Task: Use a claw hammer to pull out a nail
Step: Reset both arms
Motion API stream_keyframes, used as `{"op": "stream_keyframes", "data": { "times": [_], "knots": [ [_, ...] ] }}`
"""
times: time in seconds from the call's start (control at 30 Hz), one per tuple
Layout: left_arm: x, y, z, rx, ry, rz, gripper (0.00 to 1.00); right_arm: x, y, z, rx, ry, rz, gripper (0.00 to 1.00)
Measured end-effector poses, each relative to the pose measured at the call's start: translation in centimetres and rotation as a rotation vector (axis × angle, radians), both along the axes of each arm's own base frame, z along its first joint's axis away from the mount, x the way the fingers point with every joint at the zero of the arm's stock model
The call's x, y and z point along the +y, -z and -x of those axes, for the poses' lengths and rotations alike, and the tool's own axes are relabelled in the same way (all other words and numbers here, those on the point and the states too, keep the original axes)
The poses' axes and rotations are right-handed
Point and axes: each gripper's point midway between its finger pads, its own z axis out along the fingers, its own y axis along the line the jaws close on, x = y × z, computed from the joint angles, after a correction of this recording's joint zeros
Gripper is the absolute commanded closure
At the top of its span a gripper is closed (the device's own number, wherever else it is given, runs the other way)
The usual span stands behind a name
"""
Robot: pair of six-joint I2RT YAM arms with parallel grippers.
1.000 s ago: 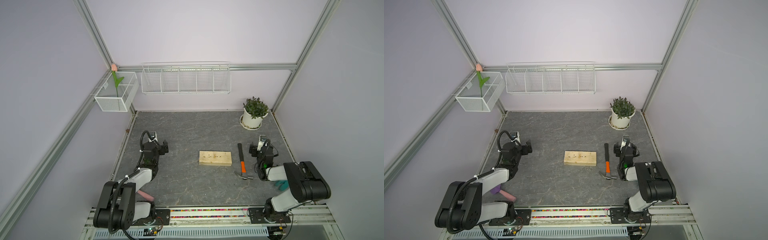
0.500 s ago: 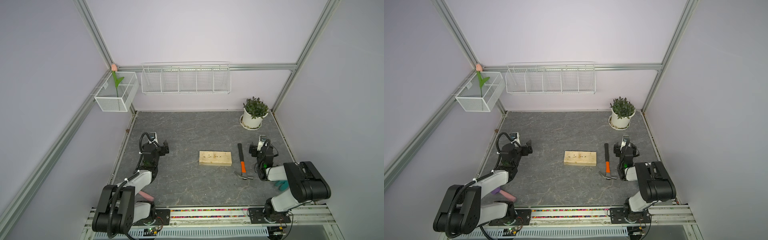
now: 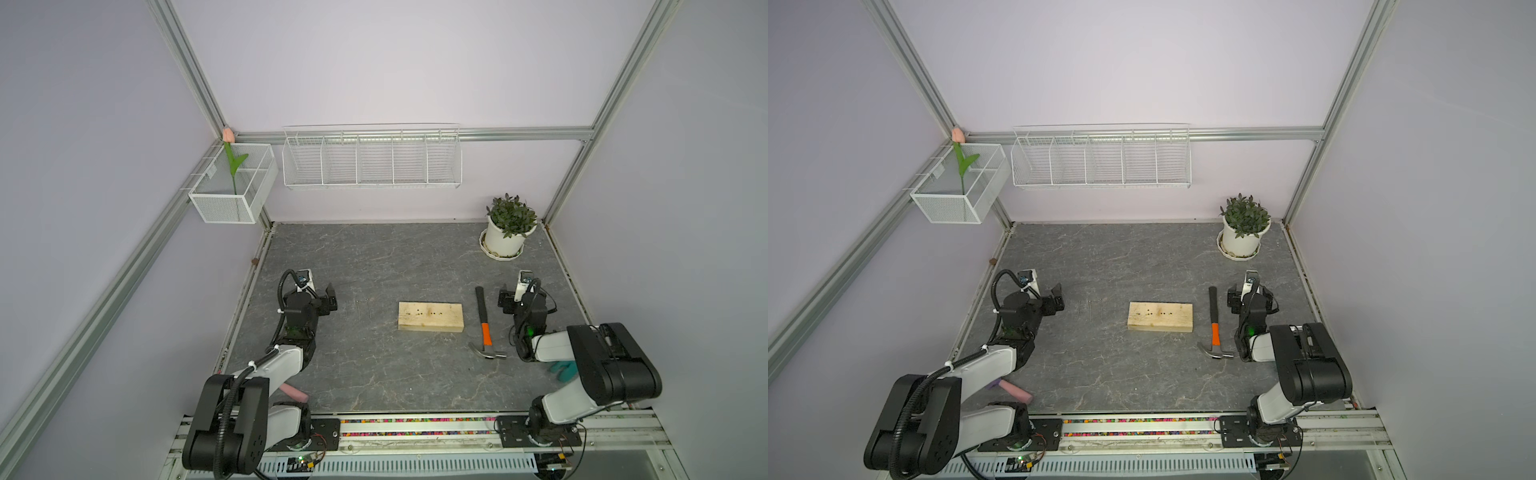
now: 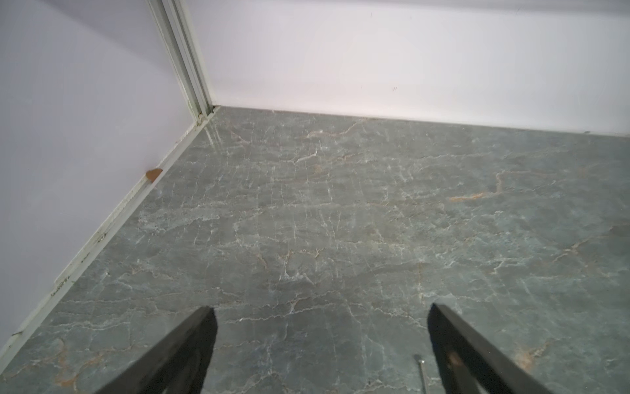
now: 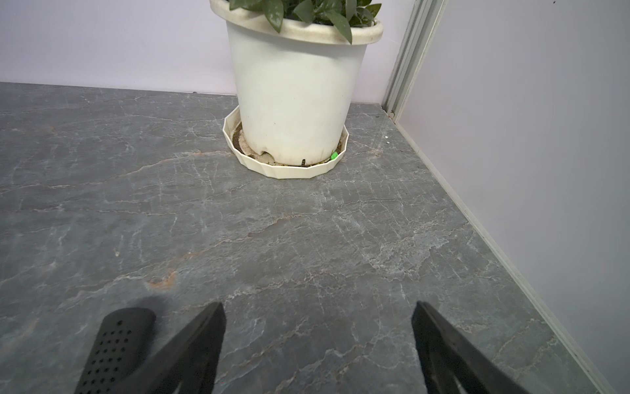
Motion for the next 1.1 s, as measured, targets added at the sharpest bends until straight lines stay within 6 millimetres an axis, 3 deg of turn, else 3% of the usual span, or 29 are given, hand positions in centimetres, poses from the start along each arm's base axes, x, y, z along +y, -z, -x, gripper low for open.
{"op": "stream_keyframes", "data": {
  "times": [0.23,0.53,0.67,0.8,0.87,0.97,1.1],
  "knots": [
    [-0.3,-0.5,-2.1,0.023,0.001,-0.003,0.01,0.0,0.0,0.0,0.0,0.0,0.0,0.11],
    [0.2,-0.9,-1.4,0.01,-0.012,-0.005,0.01,0.0,0.0,0.0,0.0,0.0,0.0,0.11],
    [1.4,-0.6,-1.4,0.024,-0.035,-0.028,0.01,0.0,0.0,0.0,0.0,0.0,0.0,0.11],
    [4.2,-1.0,-2.1,-0.021,-0.078,-0.002,0.01,0.0,0.0,0.0,0.0,0.0,0.0,0.11],
    [4.1,-0.1,-3.0,-0.033,-0.055,0.007,0.0,0.0,0.0,0.0,0.0,0.0,-0.001,0.11],
    [3.3,3.4,-3.1,0.046,-0.015,0.018,0.01,0.0,0.0,0.0,0.0,0.0,0.0,0.11],
    [3.2,3.0,-3.2,0.016,-0.009,0.019,0.01,0.0,0.0,0.0,-0.001,0.0,-0.001,0.11]
  ]
}}
